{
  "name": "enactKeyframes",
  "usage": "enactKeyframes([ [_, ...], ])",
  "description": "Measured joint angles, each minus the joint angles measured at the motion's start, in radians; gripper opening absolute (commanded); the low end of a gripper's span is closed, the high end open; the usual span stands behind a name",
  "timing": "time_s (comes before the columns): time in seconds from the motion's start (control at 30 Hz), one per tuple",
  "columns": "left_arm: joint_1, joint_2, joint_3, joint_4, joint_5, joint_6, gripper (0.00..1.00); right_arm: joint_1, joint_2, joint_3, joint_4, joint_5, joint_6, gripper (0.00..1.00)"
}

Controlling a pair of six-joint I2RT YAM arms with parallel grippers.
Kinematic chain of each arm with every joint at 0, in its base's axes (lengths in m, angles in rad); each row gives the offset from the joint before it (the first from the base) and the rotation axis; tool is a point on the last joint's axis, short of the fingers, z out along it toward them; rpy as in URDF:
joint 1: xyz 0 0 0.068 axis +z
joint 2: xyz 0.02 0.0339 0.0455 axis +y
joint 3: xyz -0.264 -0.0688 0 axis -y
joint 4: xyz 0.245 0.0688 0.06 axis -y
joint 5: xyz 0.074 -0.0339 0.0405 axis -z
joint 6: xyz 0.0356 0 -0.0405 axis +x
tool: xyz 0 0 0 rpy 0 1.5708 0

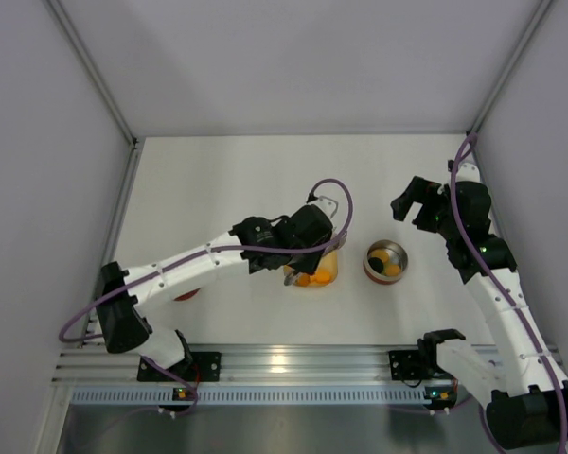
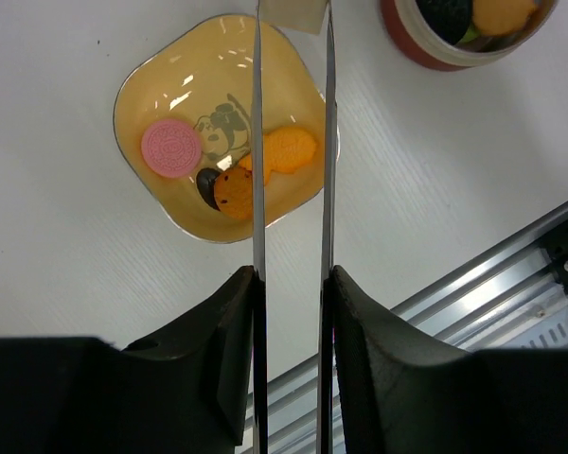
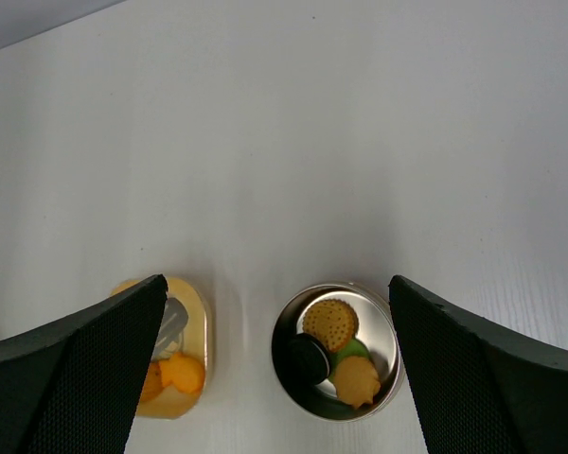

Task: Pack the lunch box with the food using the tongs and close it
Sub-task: Pick up the fake food from the plate, then place the fake food in the packing box.

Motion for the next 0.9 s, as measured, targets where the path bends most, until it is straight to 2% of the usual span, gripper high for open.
enactKeyframes([
  [0.2, -0.004, 0.035, 0.125, 0.006, 0.046, 0.03, 0.4, 0.0, 0.0, 0.002, -0.002, 0.002, -0.002, 0.99],
  [0.43, -0.062, 0.166, 0.276, 0.017, 0.08, 0.068, 0.4, 0.0, -0.006, 0.003, -0.005, 0.031, -0.003, 1.0],
  [0.9, -0.099, 0.322, 0.336, 0.052, 0.156, 0.103, 0.41, 0.0, -0.016, 0.01, -0.01, 0.053, -0.003, 0.99],
])
